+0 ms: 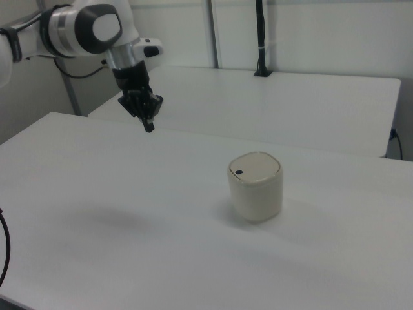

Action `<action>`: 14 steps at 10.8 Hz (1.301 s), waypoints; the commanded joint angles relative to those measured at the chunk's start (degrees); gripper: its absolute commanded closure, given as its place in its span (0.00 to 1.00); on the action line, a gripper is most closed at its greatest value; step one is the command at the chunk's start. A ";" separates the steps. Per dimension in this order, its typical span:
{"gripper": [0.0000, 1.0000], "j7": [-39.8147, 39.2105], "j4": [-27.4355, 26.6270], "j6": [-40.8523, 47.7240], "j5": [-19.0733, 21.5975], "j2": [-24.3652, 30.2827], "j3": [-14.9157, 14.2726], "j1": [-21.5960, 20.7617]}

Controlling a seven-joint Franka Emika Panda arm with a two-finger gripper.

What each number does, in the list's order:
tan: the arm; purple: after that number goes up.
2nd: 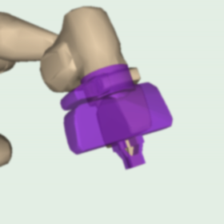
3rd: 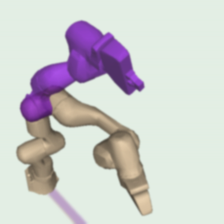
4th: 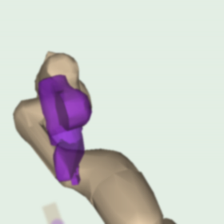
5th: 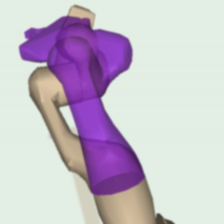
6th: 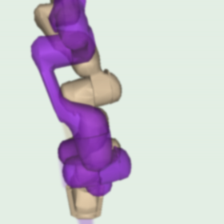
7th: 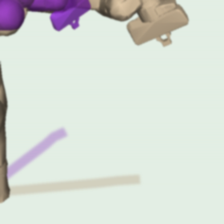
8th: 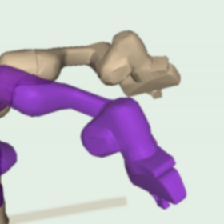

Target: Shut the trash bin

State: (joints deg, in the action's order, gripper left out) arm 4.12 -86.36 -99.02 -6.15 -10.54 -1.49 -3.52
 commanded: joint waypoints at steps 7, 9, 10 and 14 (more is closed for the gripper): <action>0.00 0.54 -4.87 6.47 0.26 8.08 -0.62 -3.24; 0.00 0.54 -4.95 6.56 0.35 8.34 -0.62 -2.98; 0.00 0.54 -4.87 6.56 0.35 8.34 -0.62 -2.89; 0.00 0.54 -4.78 7.00 0.35 8.60 -1.06 -2.80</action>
State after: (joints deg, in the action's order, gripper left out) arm 4.12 -89.81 -92.36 -6.15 -3.61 -2.07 -6.10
